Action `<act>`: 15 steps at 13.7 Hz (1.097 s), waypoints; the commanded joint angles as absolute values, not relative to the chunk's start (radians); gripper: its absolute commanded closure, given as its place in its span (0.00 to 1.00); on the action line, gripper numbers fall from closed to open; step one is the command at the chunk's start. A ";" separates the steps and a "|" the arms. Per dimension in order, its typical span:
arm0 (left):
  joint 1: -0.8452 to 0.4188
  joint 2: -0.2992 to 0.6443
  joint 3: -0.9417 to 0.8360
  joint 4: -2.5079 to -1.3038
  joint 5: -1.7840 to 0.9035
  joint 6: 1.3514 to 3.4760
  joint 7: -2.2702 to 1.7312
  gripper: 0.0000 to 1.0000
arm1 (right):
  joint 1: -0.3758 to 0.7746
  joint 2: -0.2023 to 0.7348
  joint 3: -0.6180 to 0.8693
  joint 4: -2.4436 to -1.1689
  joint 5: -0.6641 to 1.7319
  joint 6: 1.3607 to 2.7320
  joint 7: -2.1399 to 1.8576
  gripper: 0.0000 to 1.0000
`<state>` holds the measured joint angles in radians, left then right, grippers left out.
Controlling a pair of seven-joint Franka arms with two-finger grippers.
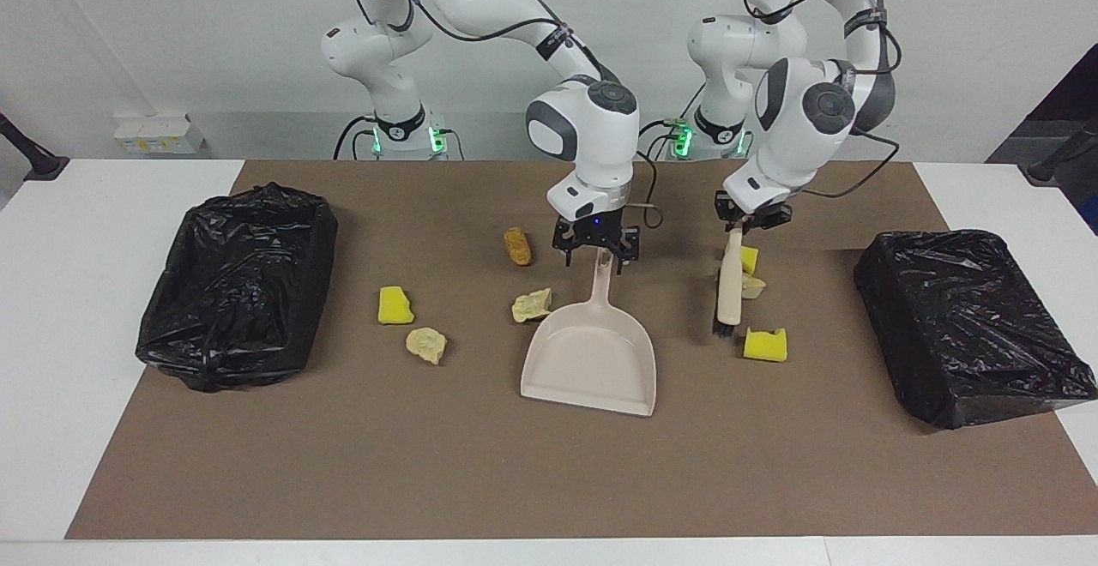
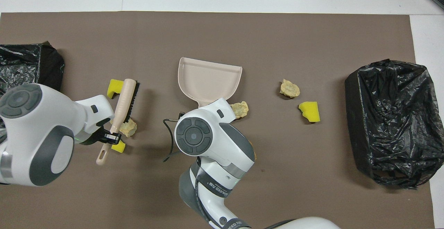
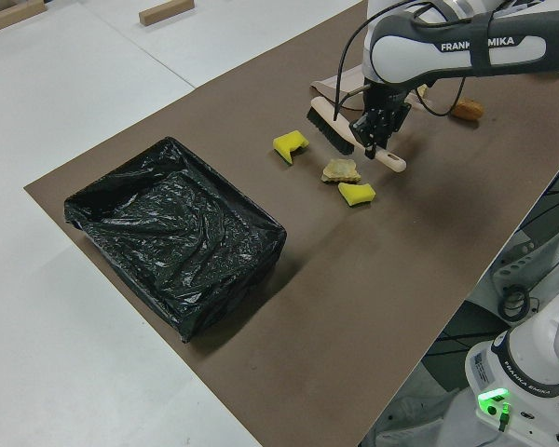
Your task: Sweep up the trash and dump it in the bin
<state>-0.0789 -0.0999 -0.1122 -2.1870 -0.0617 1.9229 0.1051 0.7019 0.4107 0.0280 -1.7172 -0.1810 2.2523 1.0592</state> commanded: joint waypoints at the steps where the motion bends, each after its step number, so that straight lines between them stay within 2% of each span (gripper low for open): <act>1: 0.013 -0.091 -0.124 -2.166 -0.049 1.905 0.109 1.00 | 0.715 0.445 0.031 -1.712 -0.207 2.281 1.060 0.00; 2: 0.041 -0.089 -0.124 -2.164 -0.049 1.919 0.109 1.00 | 0.715 0.446 0.031 -1.712 -0.213 2.280 1.057 0.00; 3: 0.063 -0.083 -0.124 -2.160 -0.049 1.948 0.101 1.00 | 0.715 0.445 0.031 -1.713 -0.224 2.275 1.057 0.16; 4: 0.074 -0.062 -0.123 -2.155 -0.046 1.975 0.098 1.00 | 0.715 0.445 0.031 -1.715 -0.224 2.270 1.057 0.49; 5: 0.071 -0.043 -0.123 -2.140 0.004 1.985 0.095 1.00 | 0.715 0.445 0.032 -1.715 -0.224 2.264 1.055 0.77; 6: 0.072 -0.014 -0.124 -2.117 0.070 1.985 0.068 1.00 | 0.715 0.443 0.032 -1.712 -0.224 2.255 1.054 0.99; 10: 0.087 0.066 -0.124 -2.082 0.100 2.094 0.032 1.00 | 0.703 0.413 0.031 -1.704 -0.222 2.241 0.918 1.00; 13: 0.098 0.084 -0.124 -2.112 0.101 2.099 0.044 1.00 | 0.655 0.367 0.032 -1.709 -0.216 2.240 0.820 1.00; 15: 0.106 0.057 -0.124 -2.160 0.101 2.080 0.159 1.00 | 0.614 0.341 0.034 -1.712 -0.206 2.197 0.662 1.00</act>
